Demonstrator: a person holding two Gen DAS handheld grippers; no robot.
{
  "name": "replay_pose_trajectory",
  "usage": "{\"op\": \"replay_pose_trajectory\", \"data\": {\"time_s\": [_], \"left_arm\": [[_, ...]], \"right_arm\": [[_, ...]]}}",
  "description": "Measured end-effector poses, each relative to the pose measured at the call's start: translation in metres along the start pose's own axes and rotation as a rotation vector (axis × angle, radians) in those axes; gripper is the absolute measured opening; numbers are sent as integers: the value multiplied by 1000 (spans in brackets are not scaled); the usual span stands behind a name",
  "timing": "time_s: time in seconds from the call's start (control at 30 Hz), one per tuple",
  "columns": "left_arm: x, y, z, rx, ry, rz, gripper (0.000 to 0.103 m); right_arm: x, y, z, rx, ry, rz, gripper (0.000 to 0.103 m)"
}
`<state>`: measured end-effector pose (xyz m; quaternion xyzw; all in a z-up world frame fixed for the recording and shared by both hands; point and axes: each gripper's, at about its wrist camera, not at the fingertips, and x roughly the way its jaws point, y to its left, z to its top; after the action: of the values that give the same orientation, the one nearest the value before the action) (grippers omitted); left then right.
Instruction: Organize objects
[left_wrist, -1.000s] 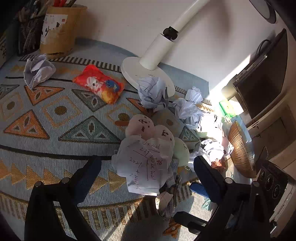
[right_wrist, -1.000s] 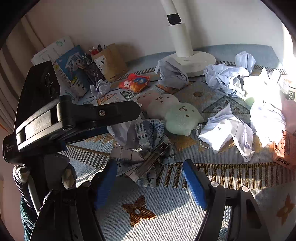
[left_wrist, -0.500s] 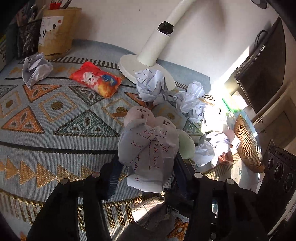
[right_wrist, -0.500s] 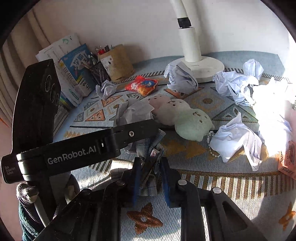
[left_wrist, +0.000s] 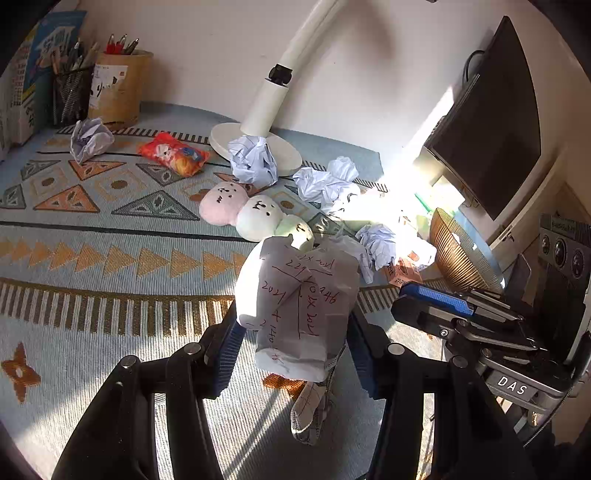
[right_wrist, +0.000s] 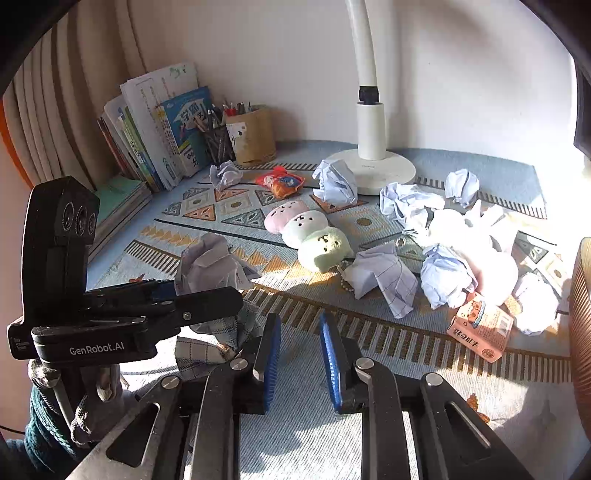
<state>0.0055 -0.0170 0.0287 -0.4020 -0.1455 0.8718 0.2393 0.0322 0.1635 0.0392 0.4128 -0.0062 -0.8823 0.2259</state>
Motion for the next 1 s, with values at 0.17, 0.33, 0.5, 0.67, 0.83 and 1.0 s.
{"op": "replay_pose_trajectory", "data": {"time_s": [0.17, 0.33, 0.5, 0.67, 0.83, 1.0], "left_arm": [[5, 13, 1, -89, -12, 30, 50], [2, 15, -2, -103, -28, 14, 50], [0, 26, -4, -146, -18, -43, 52], [-6, 36, -3, -187, -34, -70, 55], [4, 16, -7, -103, 35, 38, 55], [14, -5, -11, 13, 52, 174, 55]], "right_arm": [[23, 19, -18, 50, 49, 71, 77], [52, 36, -9, 95, 109, 111, 77], [58, 51, -17, -30, 136, -8, 24], [35, 22, -21, -52, 106, -96, 21], [29, 1, -11, -68, 87, -145, 63], [13, -17, -27, 48, 49, 27, 79]]}}
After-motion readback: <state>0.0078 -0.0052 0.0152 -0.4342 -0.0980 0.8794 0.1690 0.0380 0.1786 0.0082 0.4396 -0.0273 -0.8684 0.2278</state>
